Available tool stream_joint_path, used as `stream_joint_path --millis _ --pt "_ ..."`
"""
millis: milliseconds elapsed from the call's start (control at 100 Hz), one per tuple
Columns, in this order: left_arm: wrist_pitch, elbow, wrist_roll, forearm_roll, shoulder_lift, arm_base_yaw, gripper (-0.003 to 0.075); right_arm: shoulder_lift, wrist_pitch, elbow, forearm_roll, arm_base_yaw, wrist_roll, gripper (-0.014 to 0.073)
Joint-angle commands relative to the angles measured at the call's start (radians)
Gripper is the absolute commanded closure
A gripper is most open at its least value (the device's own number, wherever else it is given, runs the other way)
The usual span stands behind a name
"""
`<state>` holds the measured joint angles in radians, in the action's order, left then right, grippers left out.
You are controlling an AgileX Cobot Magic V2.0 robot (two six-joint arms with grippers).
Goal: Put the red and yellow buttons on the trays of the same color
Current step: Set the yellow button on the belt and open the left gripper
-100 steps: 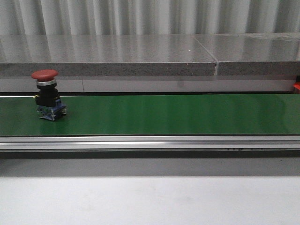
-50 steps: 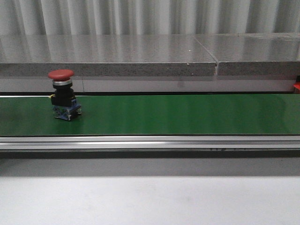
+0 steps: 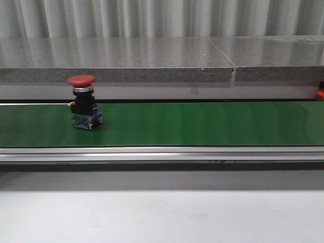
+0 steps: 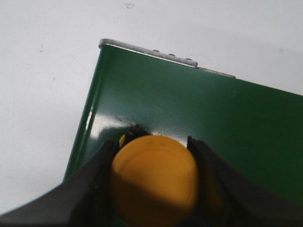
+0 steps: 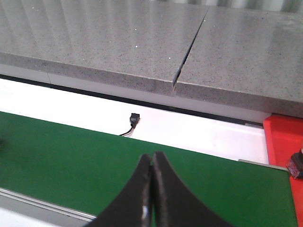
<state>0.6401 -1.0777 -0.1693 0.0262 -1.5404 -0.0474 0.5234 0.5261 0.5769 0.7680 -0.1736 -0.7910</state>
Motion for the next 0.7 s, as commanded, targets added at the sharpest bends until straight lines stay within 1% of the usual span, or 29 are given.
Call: stream_joint_path --millis 0,20,40,70,90,100,140,190,240,280,460,690 --pt "-0.056 -0.026 0.003 -0.009 0.044 0.007 0.0588 0.002 -0.047 0.025 0.020 -0.001 -0.003 0.0662" --pt "-0.056 -0.026 0.003 -0.009 0.044 0.007 0.0561 0.002 -0.047 0.025 0.020 -0.001 -0.003 0.0662" --pt "-0.056 -0.026 0.004 -0.009 0.044 0.007 0.0517 0.002 -0.047 0.025 0.020 -0.001 -0.003 0.0662" --pt "-0.056 -0.026 0.004 -0.009 0.044 0.007 0.0435 0.002 -0.047 0.025 0.020 -0.001 -0.003 0.0662" --pt "-0.055 -0.026 0.004 -0.009 0.044 0.007 0.0401 0.002 -0.047 0.025 0.020 -0.001 -0.003 0.0662" --pt "-0.055 -0.026 0.004 -0.009 0.044 0.007 0.0366 0.002 -0.047 0.025 0.020 -0.001 -0.003 0.0662" --pt "-0.055 -0.026 0.004 -0.009 0.044 0.007 0.0266 0.002 -0.047 0.025 0.020 -0.001 -0.003 0.0662" --pt "-0.055 -0.026 0.004 -0.009 0.044 0.007 0.0171 0.002 -0.047 0.025 0.020 -0.001 -0.003 0.0662" --pt "-0.055 -0.026 0.004 -0.009 0.044 0.007 0.0114 0.002 -0.047 0.025 0.020 -0.001 -0.003 0.0662" --pt "-0.056 -0.026 0.004 -0.009 0.046 0.007 0.0095 0.002 -0.047 0.025 0.020 -0.001 -0.003 0.0662" --pt "-0.046 -0.026 0.004 -0.020 0.112 0.015 0.0097 0.002 -0.047 0.025 0.020 -0.001 -0.003 0.0662" --pt "-0.076 -0.023 0.031 -0.014 0.302 0.102 0.0102 0.002 -0.047 0.025 0.020 -0.001 -0.003 0.0662"
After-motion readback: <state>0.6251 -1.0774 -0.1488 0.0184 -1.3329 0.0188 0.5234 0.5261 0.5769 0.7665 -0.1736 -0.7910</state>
